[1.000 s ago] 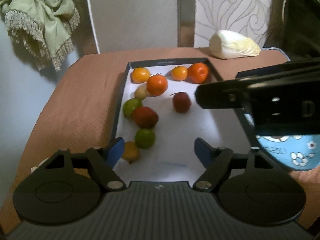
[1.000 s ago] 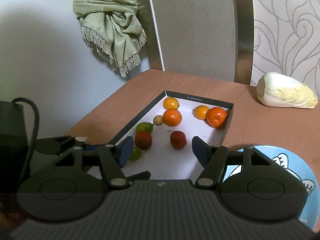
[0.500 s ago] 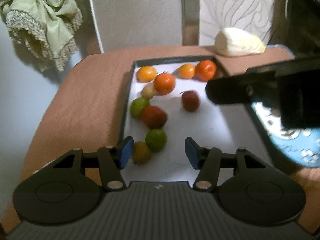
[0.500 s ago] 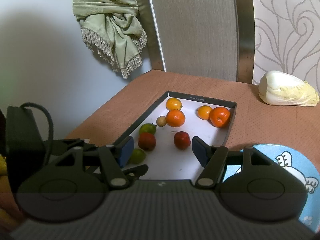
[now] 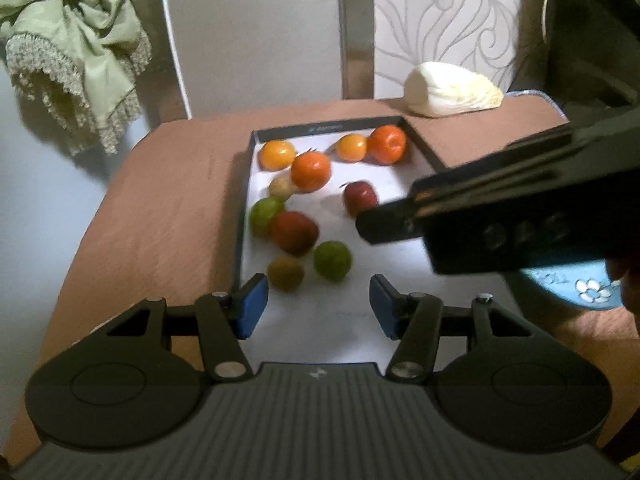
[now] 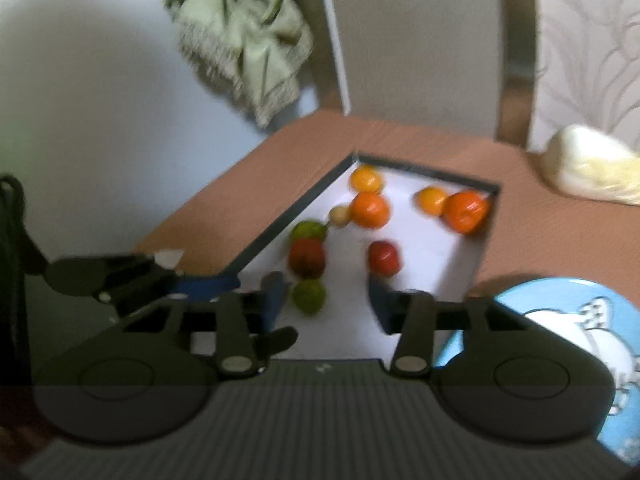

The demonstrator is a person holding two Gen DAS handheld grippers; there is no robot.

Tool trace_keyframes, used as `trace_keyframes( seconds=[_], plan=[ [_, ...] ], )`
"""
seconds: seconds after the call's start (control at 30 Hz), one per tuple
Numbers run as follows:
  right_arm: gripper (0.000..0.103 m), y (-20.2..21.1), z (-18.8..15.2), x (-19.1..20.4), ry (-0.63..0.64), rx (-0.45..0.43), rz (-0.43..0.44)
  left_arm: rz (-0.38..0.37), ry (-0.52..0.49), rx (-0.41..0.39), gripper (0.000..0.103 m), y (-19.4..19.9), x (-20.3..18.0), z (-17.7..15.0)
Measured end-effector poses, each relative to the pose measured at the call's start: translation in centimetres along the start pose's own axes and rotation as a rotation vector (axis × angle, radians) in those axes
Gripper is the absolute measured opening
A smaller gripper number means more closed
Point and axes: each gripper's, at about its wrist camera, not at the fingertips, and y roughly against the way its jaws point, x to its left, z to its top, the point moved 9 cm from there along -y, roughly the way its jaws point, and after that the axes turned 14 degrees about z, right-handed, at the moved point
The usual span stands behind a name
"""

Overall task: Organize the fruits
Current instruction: 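Grasp the small brown fruit with the left gripper while the right gripper grasps a green lime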

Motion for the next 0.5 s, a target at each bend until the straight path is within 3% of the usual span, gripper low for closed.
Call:
trace_keyframes(
  seconds=[0.03, 0.3, 0.5],
  plan=[
    [0.037, -0.8, -0.2, 0.0, 0.004, 0.026, 0.003, 0.004, 0.001, 0.008, 0.062, -0.2, 0.3, -0.1],
    [0.036, -4.9, -1.4, 0.6, 0.051, 0.14, 0.002, -0.002, -0.013, 0.027, 0.063, -0.6, 0.7, -0.5],
    [0.036, -6.2, -1.7, 0.2, 0.052, 0.171, -0.017, -0.007, -0.018, 0.031, 0.063, -0.8, 0.5, -0.5]
  ],
)
